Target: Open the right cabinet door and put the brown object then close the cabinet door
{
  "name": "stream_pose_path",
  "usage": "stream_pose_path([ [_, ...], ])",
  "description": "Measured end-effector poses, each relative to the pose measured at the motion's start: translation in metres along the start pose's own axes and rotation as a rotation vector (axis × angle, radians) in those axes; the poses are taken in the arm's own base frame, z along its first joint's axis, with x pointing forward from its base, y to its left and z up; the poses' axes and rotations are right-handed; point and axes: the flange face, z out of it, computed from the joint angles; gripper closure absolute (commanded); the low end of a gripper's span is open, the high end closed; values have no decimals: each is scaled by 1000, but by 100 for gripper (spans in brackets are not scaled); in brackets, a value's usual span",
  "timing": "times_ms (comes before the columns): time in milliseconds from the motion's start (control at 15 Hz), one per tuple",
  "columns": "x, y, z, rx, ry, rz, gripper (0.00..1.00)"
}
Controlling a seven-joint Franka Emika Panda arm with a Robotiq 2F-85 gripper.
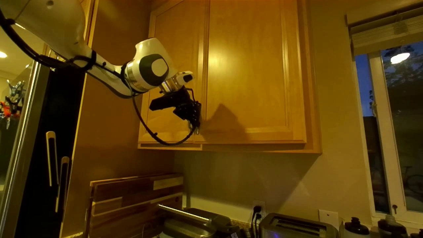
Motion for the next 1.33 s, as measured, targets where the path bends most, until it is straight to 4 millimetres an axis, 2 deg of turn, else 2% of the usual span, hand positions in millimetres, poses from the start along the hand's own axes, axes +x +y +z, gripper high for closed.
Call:
stream_pose_path([
  [267,-38,12,-45,-16,-18,17,90],
  [667,-96,39,-115,-115,-58,188,90],
  [733,-103,43,-123,-134,-62,210,58],
  [800,-109,47,-131,-151,-67,226,56],
  [1000,-121,54,-140,-183,-112,231,38],
  [1333,-159,40,-121,-187,-408,118,6],
])
